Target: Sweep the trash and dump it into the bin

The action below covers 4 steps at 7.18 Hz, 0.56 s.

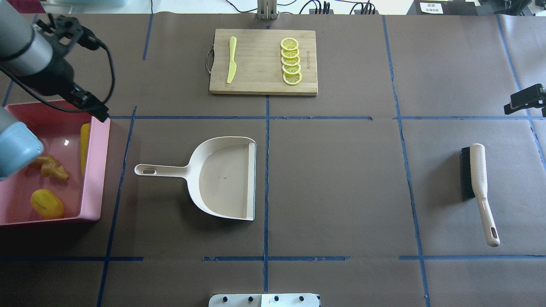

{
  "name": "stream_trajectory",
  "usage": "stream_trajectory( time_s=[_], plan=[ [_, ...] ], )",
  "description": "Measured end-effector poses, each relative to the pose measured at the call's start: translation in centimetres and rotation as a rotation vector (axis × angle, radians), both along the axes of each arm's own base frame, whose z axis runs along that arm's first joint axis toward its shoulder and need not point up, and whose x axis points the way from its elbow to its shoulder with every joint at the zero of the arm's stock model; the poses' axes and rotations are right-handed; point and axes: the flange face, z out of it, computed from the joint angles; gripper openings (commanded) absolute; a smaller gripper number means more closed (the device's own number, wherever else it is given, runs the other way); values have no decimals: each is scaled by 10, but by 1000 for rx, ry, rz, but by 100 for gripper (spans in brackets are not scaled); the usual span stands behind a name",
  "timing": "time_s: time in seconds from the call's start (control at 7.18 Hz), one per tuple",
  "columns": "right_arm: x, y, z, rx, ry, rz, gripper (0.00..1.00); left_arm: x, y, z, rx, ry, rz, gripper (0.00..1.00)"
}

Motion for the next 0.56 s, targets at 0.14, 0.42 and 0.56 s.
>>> stream_trajectory(
  time_s=[0.14, 0.42, 0.56],
  plan=[
    [0, -1, -2, 6, -2, -4, 100, -59, -20, 39, -159, -18, -98, 100],
    [3, -3, 1, 21, 0, -23, 100, -173, -34, 147, -356, -17, -224, 100],
    [14, -7, 12, 41, 9, -42, 100, -211, -28, 201, -376, -13, -228, 100]
  ],
)
